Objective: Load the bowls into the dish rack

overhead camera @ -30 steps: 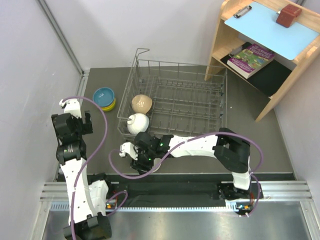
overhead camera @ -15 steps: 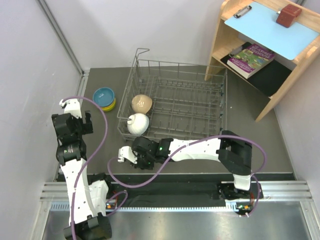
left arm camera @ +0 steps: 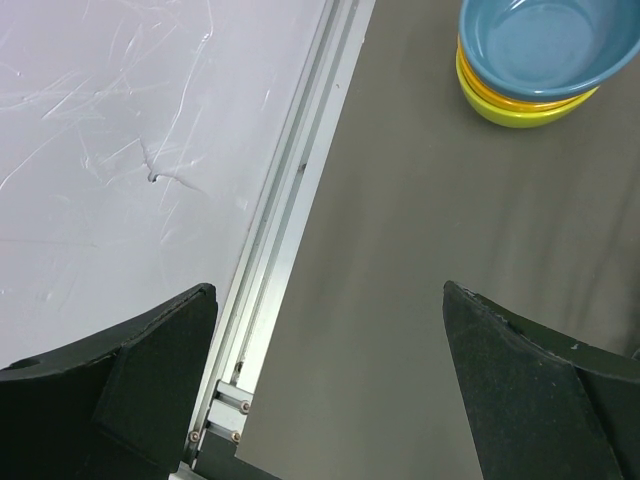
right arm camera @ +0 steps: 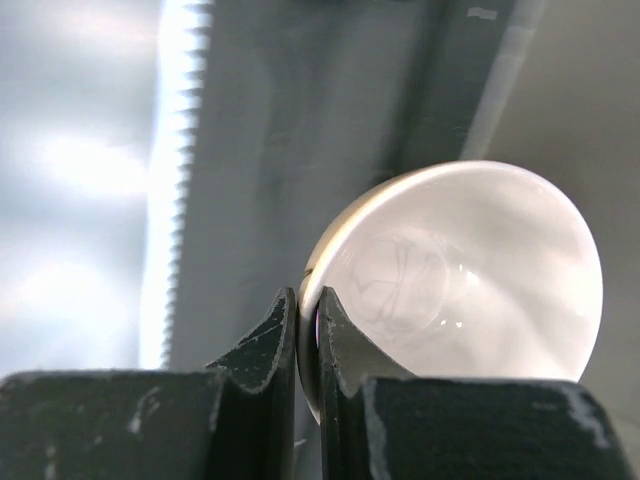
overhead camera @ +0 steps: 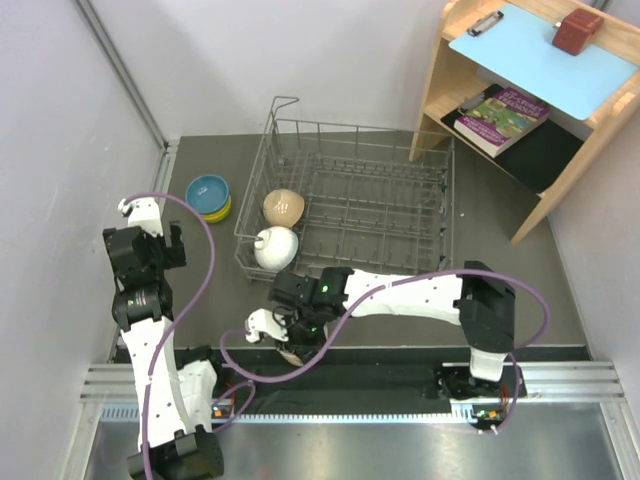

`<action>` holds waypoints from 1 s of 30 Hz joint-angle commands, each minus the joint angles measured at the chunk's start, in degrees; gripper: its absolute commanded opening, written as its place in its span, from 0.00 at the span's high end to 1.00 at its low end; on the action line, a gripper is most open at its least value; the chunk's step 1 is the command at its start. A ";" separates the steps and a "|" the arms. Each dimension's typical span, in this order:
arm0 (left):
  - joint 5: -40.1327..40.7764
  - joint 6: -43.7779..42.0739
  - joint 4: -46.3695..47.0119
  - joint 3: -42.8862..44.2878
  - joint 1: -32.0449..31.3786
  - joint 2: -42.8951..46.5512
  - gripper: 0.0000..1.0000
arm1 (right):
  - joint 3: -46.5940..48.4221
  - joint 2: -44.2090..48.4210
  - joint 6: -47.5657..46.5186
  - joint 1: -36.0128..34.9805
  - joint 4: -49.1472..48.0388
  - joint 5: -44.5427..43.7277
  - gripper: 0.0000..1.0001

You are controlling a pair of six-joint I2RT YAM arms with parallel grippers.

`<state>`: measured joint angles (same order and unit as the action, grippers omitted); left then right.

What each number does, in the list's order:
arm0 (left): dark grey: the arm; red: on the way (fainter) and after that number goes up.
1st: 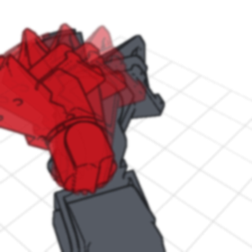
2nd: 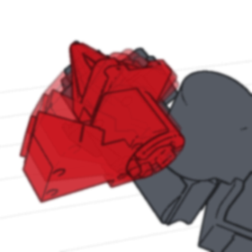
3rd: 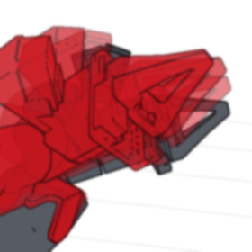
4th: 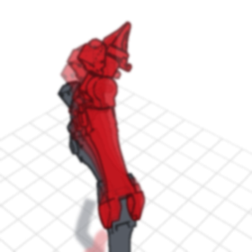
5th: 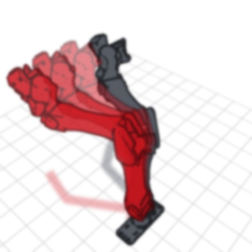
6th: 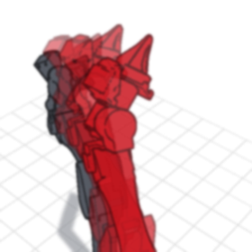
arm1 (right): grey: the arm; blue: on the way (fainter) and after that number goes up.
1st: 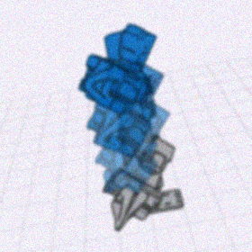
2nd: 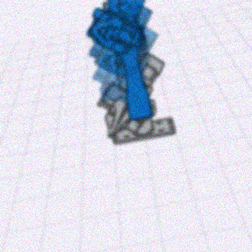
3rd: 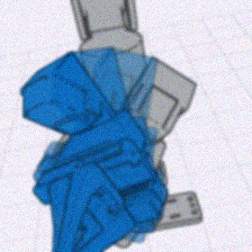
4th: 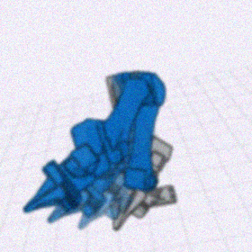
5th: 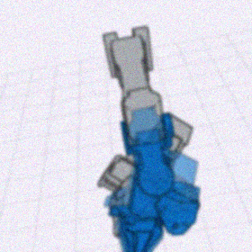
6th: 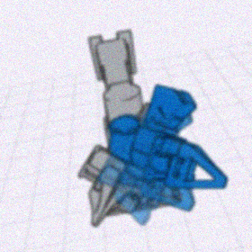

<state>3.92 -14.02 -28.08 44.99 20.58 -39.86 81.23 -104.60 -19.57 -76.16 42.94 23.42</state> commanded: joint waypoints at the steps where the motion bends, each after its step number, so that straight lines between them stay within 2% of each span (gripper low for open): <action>1: 0.03 1.10 3.29 0.36 0.43 0.83 0.01 | 8.84 6.60 -3.45 3.89 8.73 19.18 1.00; 2: 0.03 1.10 3.29 0.36 0.34 0.75 0.01 | 11.47 6.69 -3.89 5.13 11.53 24.78 1.00; 5: 0.12 1.19 3.29 0.53 0.43 0.48 0.01 | 18.31 5.81 -6.26 9.88 17.93 34.37 1.00; 9: -0.23 1.28 3.29 0.36 0.34 0.31 0.01 | 27.30 4.58 -8.02 14.71 23.07 41.43 1.00; 12: -0.85 1.01 3.47 0.01 0.34 0.66 0.01 | 32.31 4.75 -5.31 17.87 20.97 45.39 1.00; 15: -2.95 0.40 3.47 -0.17 0.43 1.09 0.01 | 33.03 6.41 2.67 21.65 10.80 47.50 1.00; 17: -6.01 -0.30 3.38 -0.43 0.43 1.53 0.01 | 28.83 8.00 15.21 24.03 -6.39 49.26 1.00; 18: -7.08 -0.65 3.29 -0.61 0.43 1.62 0.01 | 26.20 9.92 29.36 26.74 -14.90 49.96 1.00; 19: -8.22 -1.79 3.20 -0.78 0.34 1.97 0.01 | 19.30 10.98 38.47 28.24 -37.44 50.14 1.00; 20: -10.06 -2.23 3.12 -0.96 0.43 2.06 0.01 | 15.40 11.78 48.82 29.83 -52.19 50.06 1.00; 21: -10.60 -2.67 2.94 -1.39 0.43 2.24 0.01 | 12.49 11.26 69.29 32.80 -66.44 49.71 1.00; 22: -11.39 -3.64 2.76 -1.57 0.43 2.59 0.01 | 11.42 9.69 77.50 34.31 -86.94 48.40 1.00; 23: -12.61 -4.17 2.59 -1.75 0.43 2.76 0.01 | 12.62 7.59 84.19 35.63 -93.50 47.78 1.00; 24: -13.15 -4.61 2.33 -2.19 0.43 2.94 0.01 | 14.03 2.95 95.14 37.91 -99.13 46.90 1.00; 25: -13.67 -5.74 1.45 -2.45 0.34 3.20 0.01 | 16.91 0.73 99.25 39.06 -107.02 44.89 1.00; 27: -14.47 -6.98 0.48 -2.89 0.34 3.29 0.01 | 19.74 -4.71 104.10 41.87 -110.25 42.95 1.00; 30: -14.47 -8.74 -1.36 -2.98 0.43 2.86 0.01 | 24.31 -9.73 103.51 43.72 -108.86 41.71 1.00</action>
<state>-8.08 -19.40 -28.56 42.57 20.64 -37.23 99.07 -109.84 67.02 -34.72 -43.31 67.77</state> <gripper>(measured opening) 0.991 0.054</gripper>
